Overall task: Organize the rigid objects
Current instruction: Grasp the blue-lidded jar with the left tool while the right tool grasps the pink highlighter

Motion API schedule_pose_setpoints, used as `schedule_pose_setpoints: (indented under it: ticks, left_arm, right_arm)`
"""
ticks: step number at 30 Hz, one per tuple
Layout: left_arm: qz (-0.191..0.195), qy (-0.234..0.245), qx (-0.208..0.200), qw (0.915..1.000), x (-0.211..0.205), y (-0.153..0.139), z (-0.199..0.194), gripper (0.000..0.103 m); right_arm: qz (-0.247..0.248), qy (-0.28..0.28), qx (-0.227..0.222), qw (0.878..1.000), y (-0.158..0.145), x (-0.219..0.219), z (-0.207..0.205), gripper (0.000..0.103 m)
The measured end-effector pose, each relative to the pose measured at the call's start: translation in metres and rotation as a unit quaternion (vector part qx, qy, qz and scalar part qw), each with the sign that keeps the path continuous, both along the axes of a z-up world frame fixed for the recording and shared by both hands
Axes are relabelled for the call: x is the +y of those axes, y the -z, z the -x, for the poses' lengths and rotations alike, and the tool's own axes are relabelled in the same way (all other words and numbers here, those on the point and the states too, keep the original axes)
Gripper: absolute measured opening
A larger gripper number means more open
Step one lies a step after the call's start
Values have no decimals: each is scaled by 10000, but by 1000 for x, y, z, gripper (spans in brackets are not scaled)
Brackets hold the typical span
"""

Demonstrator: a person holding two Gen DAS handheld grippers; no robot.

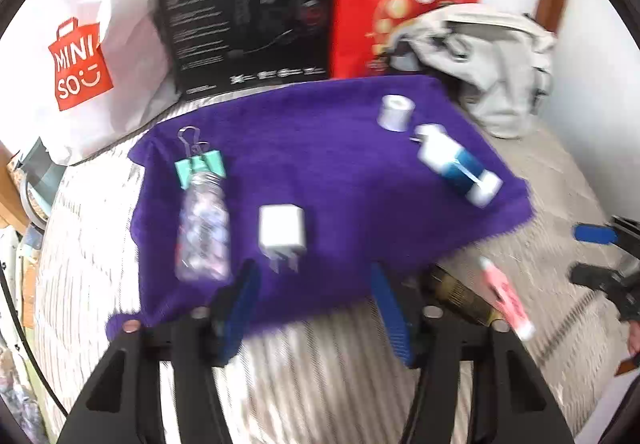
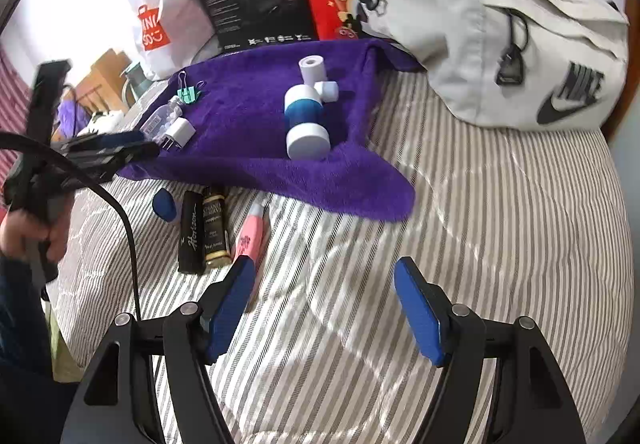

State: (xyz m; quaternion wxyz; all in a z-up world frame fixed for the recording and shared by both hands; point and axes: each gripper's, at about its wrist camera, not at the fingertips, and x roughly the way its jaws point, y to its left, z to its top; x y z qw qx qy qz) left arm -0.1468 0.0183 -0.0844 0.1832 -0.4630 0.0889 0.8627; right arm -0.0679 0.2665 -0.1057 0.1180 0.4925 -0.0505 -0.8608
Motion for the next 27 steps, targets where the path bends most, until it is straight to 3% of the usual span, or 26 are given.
schedule_pose_setpoints:
  ticks: [8,16,22,27]
  left_arm:
    - [132,534,-59,9985,21,21,-53,59]
    - [68,568,-301,9979,27,44,-49,59]
    - [257,686,-170,9972,38,52,-44,59]
    - [109,730,-157,9972,40,52,-39,58]
  right_arm:
    - [97,82,-107,9999,3,0,-24,72]
    - [122,161,-182,9996,8,3,-34,72]
    - [106,140,-388,9991,18,-1,-32,72]
    - [102,83,-423,9990,20,-7,-27,72]
